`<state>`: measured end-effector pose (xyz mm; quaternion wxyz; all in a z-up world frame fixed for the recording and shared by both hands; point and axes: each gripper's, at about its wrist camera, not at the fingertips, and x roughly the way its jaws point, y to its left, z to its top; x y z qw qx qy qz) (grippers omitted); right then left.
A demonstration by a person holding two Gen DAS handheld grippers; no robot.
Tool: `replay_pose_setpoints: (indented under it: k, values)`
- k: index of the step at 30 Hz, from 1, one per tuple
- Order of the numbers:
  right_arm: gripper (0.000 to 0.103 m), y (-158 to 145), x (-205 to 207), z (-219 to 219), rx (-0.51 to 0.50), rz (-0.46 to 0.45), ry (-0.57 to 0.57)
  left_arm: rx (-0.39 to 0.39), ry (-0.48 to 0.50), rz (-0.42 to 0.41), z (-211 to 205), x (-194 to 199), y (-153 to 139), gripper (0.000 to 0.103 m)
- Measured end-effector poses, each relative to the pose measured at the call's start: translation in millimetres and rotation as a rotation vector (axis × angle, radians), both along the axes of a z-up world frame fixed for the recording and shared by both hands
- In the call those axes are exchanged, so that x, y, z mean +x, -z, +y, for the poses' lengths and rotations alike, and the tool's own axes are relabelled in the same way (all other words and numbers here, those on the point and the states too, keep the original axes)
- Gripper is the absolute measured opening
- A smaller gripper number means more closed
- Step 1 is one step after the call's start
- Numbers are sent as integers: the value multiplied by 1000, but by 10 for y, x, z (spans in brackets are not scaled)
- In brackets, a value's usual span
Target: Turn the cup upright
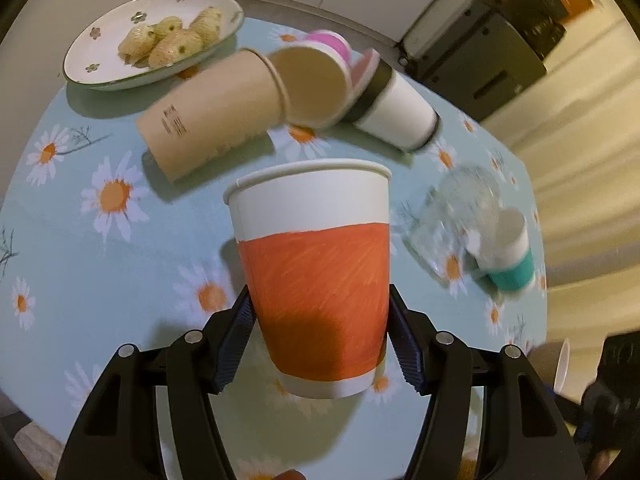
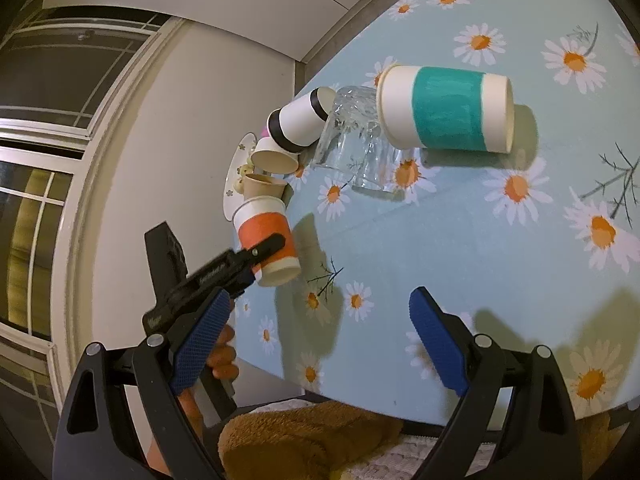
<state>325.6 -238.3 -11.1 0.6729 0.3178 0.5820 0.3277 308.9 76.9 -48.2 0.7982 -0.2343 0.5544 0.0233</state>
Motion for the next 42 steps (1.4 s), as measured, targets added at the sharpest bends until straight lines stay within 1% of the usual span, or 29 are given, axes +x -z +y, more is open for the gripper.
replay_pose_setpoints:
  k: [2, 8, 11, 14, 21, 22, 23, 24, 25, 29, 33, 37, 40, 42]
  values:
    - [91, 0, -20, -29, 14, 6, -4, 21, 33, 11, -141, -71, -17, 61]
    - [91, -29, -89, -87, 41, 8, -14, 132, 134, 63, -614, -305, 20, 61]
    - [91, -47, -126, -134, 59, 12, -12, 184, 170, 95, -750, -403, 44, 61]
    - [91, -42, -128, -183, 61, 13, -3, 272, 215, 128, -926, -496, 97, 61]
    - [91, 32, -167, -232, 57, 37, -1, 350, 220, 150, -1096, -518, 145, 63]
    - [91, 37, -171, -226, 58, 39, -2, 367, 214, 157, -1113, -522, 155, 66]
    - [91, 42, -173, -219, 58, 41, -3, 383, 210, 167, -1128, -528, 175, 77]
    - [91, 48, -173, -214, 57, 44, -3, 380, 213, 164, -1168, -512, 192, 80]
    - [91, 49, -175, -212, 56, 44, -4, 378, 216, 161, -1182, -514, 194, 81]
    - [91, 55, -177, -208, 51, 48, -5, 385, 207, 152, -1232, -522, 186, 81]
    - [91, 53, -173, -200, 48, 45, -5, 377, 209, 153, -1170, -548, 116, 81]
    - [91, 81, -177, -163, 37, 46, -15, 361, 229, 154, -1180, -640, 67, 81]
    - [91, 95, -181, -114, 22, 41, -30, 376, 250, 144, -1161, -682, 13, 81]
    - [91, 116, -183, -75, 7, 39, -35, 373, 253, 128, -1138, -745, -61, 81]
